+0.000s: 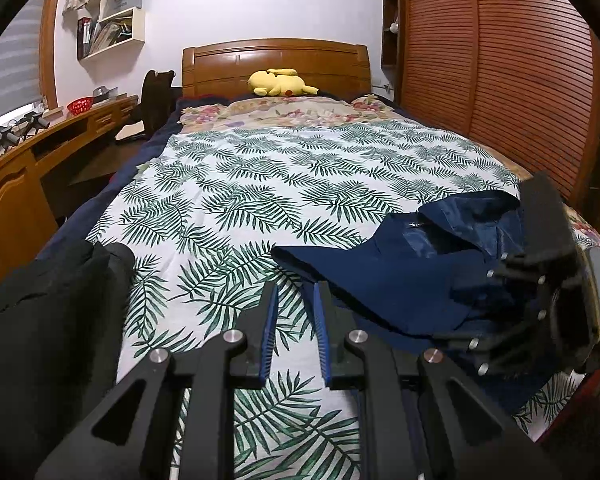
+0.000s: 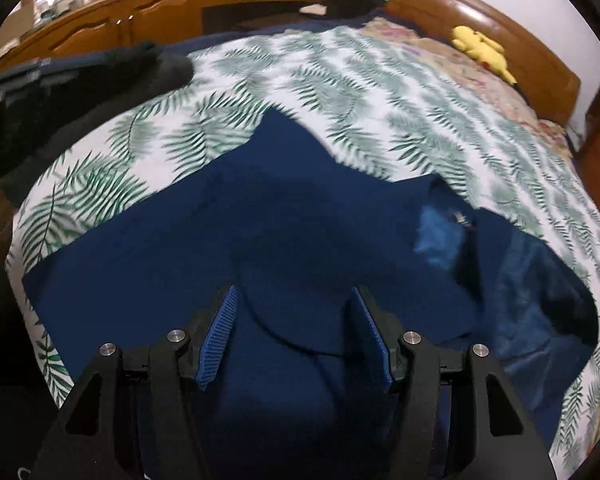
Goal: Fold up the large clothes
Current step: 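Close the right tool on the blazer side edge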
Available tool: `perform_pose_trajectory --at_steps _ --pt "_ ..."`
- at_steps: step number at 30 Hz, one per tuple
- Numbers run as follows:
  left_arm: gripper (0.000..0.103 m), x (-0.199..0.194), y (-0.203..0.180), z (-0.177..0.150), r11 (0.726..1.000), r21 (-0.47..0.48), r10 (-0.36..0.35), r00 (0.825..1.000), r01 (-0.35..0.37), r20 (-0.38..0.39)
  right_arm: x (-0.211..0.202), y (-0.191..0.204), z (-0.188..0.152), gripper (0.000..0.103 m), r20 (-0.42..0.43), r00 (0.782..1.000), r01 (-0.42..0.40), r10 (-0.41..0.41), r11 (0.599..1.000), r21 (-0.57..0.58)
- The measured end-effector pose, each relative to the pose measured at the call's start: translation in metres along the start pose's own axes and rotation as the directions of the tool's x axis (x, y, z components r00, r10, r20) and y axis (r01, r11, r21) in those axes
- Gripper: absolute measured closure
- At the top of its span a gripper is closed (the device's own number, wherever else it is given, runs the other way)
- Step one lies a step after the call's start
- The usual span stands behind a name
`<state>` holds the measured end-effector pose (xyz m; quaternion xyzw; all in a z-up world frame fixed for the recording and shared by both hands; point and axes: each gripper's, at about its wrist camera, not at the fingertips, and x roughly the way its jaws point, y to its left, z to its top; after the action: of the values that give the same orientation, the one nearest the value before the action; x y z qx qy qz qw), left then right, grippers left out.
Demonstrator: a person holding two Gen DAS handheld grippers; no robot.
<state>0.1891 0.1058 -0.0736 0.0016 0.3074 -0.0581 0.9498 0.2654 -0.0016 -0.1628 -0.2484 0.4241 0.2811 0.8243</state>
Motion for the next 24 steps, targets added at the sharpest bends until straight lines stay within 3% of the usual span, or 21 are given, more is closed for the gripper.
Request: perform_pose_trajectory --at_steps 6,7,8,9,16,24 --pt "0.088 0.001 -0.004 -0.002 1.000 0.010 0.000 1.000 0.000 -0.005 0.018 0.006 -0.003 0.044 -0.046 0.997 0.058 -0.062 0.996 -0.075" --pt "0.088 0.001 -0.004 -0.002 1.000 0.011 -0.001 1.000 0.001 -0.004 0.019 0.003 -0.002 0.064 -0.049 0.997 0.063 -0.067 0.995 -0.078" --pt "0.088 0.001 -0.004 -0.001 1.000 0.012 0.000 1.000 0.000 -0.004 0.022 -0.001 0.000 0.092 -0.062 0.995 0.071 -0.077 0.993 -0.095" --pt "0.088 0.001 -0.005 -0.002 1.000 0.013 0.001 1.000 -0.001 -0.005 0.024 -0.003 0.002 0.096 -0.072 0.994 0.075 -0.083 0.991 -0.107" --pt "0.088 0.001 -0.005 -0.002 1.000 0.011 0.000 1.000 0.000 -0.001 0.010 -0.053 0.036 0.099 0.003 0.975 0.222 -0.222 0.973 -0.064" --pt "0.088 0.001 -0.004 -0.004 1.000 0.020 -0.003 1.000 0.003 -0.004 -0.010 -0.114 0.076 0.097 0.062 0.910 0.405 -0.410 0.910 0.086"
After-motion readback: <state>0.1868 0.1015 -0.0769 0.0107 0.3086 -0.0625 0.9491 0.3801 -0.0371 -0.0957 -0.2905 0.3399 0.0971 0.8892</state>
